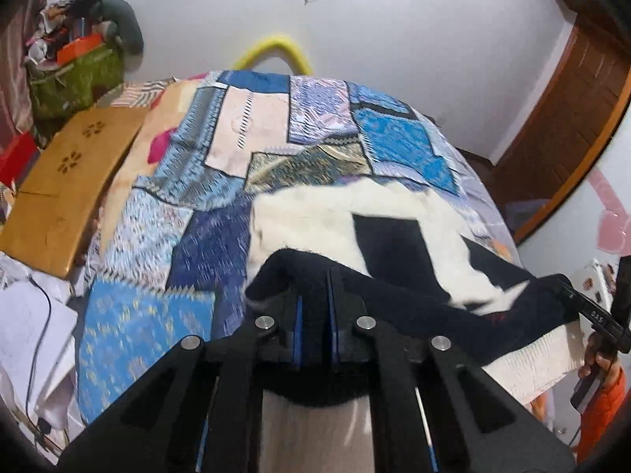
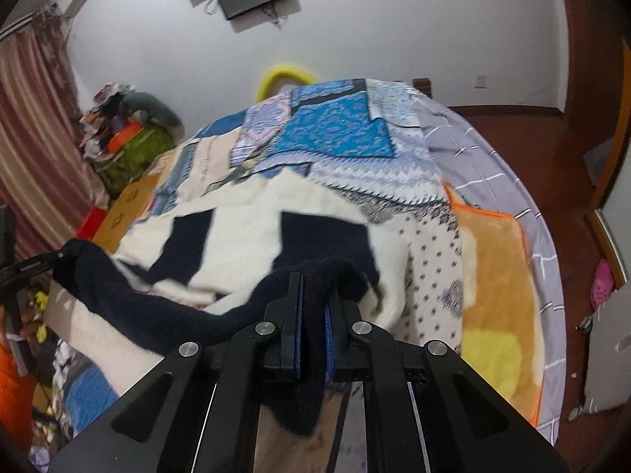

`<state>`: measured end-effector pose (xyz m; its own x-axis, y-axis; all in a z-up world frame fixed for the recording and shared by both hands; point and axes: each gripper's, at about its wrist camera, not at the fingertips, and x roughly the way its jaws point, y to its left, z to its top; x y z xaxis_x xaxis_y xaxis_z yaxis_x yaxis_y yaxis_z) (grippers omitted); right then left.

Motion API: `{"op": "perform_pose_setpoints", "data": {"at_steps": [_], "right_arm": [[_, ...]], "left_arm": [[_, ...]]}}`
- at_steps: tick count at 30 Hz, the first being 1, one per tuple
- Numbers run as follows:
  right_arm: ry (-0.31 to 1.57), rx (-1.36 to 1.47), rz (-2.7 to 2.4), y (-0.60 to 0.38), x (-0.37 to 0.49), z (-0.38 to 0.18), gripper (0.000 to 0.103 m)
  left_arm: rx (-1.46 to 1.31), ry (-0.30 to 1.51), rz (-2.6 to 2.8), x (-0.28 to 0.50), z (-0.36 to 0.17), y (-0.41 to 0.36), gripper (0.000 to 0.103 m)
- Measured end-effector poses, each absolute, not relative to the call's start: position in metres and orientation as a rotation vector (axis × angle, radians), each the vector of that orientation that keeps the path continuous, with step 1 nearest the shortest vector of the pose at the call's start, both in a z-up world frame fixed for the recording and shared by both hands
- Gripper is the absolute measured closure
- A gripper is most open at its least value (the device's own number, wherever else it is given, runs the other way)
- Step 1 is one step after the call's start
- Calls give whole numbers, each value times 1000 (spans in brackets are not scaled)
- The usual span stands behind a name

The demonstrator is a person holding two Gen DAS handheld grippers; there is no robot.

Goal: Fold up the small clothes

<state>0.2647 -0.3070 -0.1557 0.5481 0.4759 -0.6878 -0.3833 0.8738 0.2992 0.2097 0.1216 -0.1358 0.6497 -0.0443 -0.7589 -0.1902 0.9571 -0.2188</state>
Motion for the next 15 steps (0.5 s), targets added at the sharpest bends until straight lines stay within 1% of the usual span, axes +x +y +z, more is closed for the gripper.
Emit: {"op": "perform_pose_setpoints", "data": {"at_steps": [6, 10, 12, 15], "right_arm": [[922, 94, 432, -297, 294, -188, 96], [967, 58, 430, -293, 299, -206, 95], [992, 53, 442, -294, 300, -210, 94], [1002, 50, 453, -298, 299, -208, 93]], "left_arm": [[-227, 963, 169, 247, -180, 125, 93], [-200, 1050, 175, 255, -214, 128, 92], [-196, 1066, 167, 254, -222, 128, 91], [-152, 1062, 155, 251, -219, 124, 90]]}}
